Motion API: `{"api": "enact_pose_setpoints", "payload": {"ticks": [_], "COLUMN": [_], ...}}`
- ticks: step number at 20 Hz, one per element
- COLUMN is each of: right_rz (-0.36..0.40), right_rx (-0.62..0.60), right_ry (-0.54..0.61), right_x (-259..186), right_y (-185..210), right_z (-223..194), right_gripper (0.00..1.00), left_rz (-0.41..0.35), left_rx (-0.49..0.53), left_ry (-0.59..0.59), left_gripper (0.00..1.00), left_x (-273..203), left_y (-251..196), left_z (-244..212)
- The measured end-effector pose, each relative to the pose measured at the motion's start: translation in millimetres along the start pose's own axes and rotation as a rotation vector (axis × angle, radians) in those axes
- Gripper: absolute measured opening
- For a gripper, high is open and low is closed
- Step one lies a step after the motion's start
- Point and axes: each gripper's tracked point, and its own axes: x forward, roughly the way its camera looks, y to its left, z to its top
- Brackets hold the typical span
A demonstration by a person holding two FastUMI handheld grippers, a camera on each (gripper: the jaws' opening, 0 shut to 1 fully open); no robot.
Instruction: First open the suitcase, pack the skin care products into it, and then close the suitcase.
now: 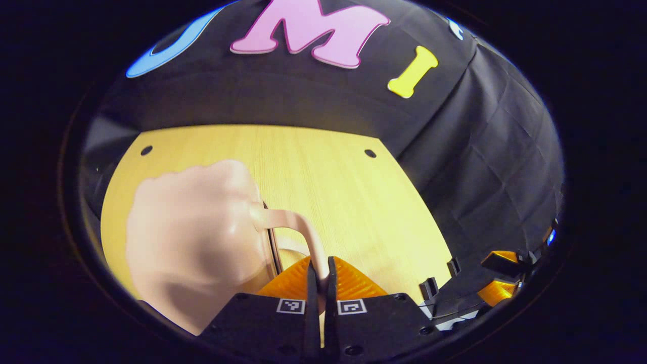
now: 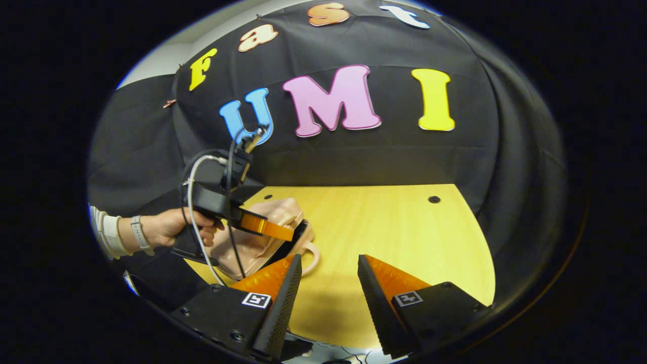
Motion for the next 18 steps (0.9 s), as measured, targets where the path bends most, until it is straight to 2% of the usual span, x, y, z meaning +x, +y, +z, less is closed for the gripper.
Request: {"api": "enact_pose_setpoints", "payload": {"ticks": [2,5,7,8,9,11,14,16,18], "right_rz": [-0.043,-0.087,-0.108,-0.116,-0.124,-0.121,-0.107,-0.13,-0.155], "right_rx": [0.009,0.005,-0.02,-0.042,-0.064,-0.104,-0.141,-0.152,-0.159], "right_ry": [0.008,0.033,0.025,0.013,0.001,-0.031,-0.148,-0.259,-0.37], "right_x": [-22.3,-48.4,-61.8,-67.1,-70.9,-73.8,-76.6,-81.1,-90.2], "right_y": [-22.1,-46.6,-57.8,-61.8,-64.4,-63.9,-56.0,-53.1,-42.8], "right_z": [-10.0,-23.1,-22.4,-20.1,-18.7,-6.0,46.7,95.6,142.9], "right_gripper": [0.73,0.73,0.72,0.72,0.72,0.76,0.87,0.94,0.94], "left_rz": [0.034,0.123,0.253,0.288,0.297,0.293,0.3,0.297,0.269], "left_rx": [0.002,0.085,0.157,0.212,0.257,0.315,0.344,0.325,0.278], "left_ry": [0.03,0.045,0.009,-0.074,-0.169,-0.363,-0.621,-0.728,-0.802], "left_gripper": [0.1,0.17,0.4,0.55,0.83,0.86,0.96,0.96,0.96], "left_x": [15.8,27.4,8.5,-14.1,-30.6,-86.5,-176.4,-219.4,-254.6], "left_y": [-3.6,-1.3,2.3,-8.2,-25.4,-71.7,-127.3,-147.0,-159.9], "left_z": [-8.8,-18.7,-10.0,8.3,28.6,61.7,88.8,91.5,98.6]}}
